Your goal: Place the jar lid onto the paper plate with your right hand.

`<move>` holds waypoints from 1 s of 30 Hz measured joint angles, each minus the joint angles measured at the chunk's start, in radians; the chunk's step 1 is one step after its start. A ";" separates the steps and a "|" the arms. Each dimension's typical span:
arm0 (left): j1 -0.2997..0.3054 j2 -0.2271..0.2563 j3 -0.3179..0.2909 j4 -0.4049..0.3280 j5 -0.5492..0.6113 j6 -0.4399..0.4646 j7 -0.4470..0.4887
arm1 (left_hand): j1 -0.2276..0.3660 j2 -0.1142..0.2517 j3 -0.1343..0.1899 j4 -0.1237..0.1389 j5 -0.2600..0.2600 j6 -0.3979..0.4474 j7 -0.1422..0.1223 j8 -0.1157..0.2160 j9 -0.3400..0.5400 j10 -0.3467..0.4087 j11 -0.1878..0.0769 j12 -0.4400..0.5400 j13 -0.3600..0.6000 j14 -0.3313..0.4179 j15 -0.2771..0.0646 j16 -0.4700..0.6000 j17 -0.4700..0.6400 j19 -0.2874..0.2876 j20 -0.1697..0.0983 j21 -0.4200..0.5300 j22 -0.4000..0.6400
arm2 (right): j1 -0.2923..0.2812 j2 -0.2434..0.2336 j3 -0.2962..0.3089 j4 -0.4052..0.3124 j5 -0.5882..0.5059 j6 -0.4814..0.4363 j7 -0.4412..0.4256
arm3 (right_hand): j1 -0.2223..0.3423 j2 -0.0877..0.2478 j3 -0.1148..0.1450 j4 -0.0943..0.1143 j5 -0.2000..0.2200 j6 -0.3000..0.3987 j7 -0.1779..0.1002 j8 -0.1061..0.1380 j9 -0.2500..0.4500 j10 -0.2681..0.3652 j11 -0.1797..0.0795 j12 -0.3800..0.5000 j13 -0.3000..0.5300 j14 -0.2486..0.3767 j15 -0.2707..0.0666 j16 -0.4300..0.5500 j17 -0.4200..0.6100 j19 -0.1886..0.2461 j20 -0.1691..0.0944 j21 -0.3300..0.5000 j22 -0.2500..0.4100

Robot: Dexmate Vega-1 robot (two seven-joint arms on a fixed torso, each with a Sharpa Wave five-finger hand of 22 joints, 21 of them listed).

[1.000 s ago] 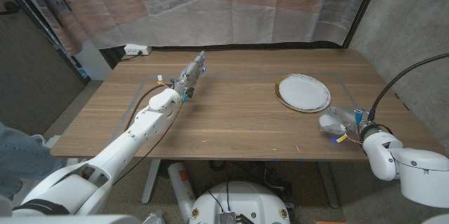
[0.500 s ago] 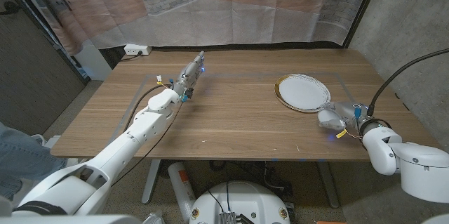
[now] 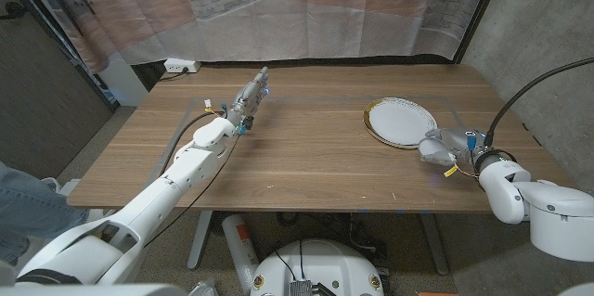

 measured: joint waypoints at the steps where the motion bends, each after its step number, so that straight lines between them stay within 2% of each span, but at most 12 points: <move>1: 0.001 0.000 0.000 -0.001 0.000 0.000 0.000 | 0.001 0.001 0.000 0.000 0.000 0.000 0.000 0.000 0.000 0.000 0.000 0.000 0.000 0.000 0.000 0.000 0.000 0.000 0.000 0.000 0.000 | 0.000 0.000 0.000 0.000 -0.002 0.002 0.002 | 0.000 0.000 0.000 0.000 0.000 0.000 0.000 0.000 0.000 0.000 0.000 0.000 0.001 0.000 0.000 0.000 0.000 0.000 0.000 0.000 0.000; 17: 0.009 0.005 -0.005 -0.013 0.000 0.000 0.010 | 0.005 0.005 0.000 0.000 0.000 0.005 0.005 0.000 0.000 0.000 0.000 0.000 0.000 0.000 0.000 0.000 0.000 0.000 0.000 0.000 0.000 | 0.002 0.000 0.034 0.017 -0.033 0.022 0.027 | 0.009 0.009 0.000 0.000 -0.003 0.004 -0.004 0.000 0.000 0.000 0.000 0.000 0.002 0.003 0.004 0.000 0.000 0.000 0.000 0.000 0.000; 19: 0.009 0.005 -0.005 -0.014 0.000 0.000 0.011 | 0.005 0.005 0.000 0.000 0.000 0.005 0.005 0.000 0.000 0.000 0.000 0.000 0.000 0.000 0.000 0.000 0.000 0.000 0.000 0.000 0.000 | 0.002 0.000 0.036 0.018 -0.036 0.025 0.030 | 0.009 0.009 0.000 0.000 -0.008 0.006 -0.001 0.000 0.000 0.000 0.000 0.000 0.002 0.003 0.004 0.000 0.004 0.007 -0.007 0.000 0.000; 30: 0.013 0.008 -0.006 -0.022 0.000 0.000 0.016 | 0.009 0.009 -0.003 -0.003 0.000 0.009 0.002 0.000 0.000 0.000 0.000 0.000 0.000 0.000 0.000 0.000 0.000 0.000 0.000 -0.004 0.000 | 0.031 0.000 0.024 0.029 -0.051 0.047 0.044 | 0.009 0.009 0.000 0.000 -0.008 0.009 0.002 0.000 0.000 0.005 0.005 -0.002 0.002 0.009 -0.002 0.000 0.005 0.007 -0.007 0.000 0.000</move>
